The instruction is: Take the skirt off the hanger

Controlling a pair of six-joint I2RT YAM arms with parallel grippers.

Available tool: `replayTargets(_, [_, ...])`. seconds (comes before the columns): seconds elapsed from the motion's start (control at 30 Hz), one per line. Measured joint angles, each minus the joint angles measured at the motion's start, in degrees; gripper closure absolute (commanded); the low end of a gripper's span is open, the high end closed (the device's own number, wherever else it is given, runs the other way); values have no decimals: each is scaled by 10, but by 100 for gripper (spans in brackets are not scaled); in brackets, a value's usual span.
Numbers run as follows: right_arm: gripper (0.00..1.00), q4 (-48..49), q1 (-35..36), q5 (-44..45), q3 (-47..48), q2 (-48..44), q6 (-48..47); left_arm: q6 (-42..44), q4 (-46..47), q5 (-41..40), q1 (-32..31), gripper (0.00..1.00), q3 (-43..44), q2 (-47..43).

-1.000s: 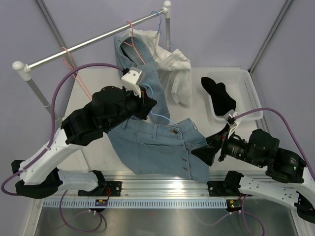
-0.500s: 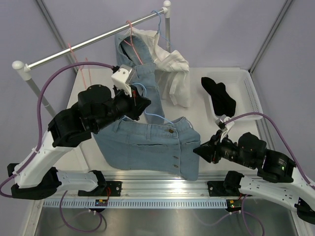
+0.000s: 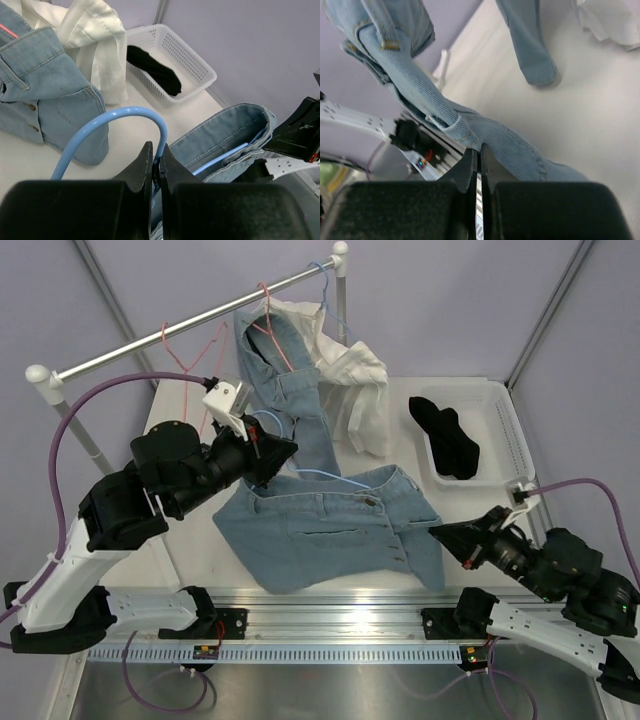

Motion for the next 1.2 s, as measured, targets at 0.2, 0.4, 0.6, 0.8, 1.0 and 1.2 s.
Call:
replayTargets(0.2, [100,-35,3,66,18,-128,56,-31,63,-1,-9,100,-62,-38])
replayTargets(0.4, [100,-165,3,135,74,-179,75,-68,133,-43,-4,100,-97,-101])
replayTargets(0.6, [100,-177,3,143,111,-123,75,-78,155,-38,-4,100,-97,-116])
replayTargets(0.8, [100,-98,2,121,104,58,41,-94,184,28,5,100,-101,-97])
replayTargets(1.0, [100,22,2,77,103,263,2,-176,277,178,7,100,-110,-72])
replayTargets(1.2, [100,70,-42,39,145,395,-38,-209,294,250,7,100,-98,-67])
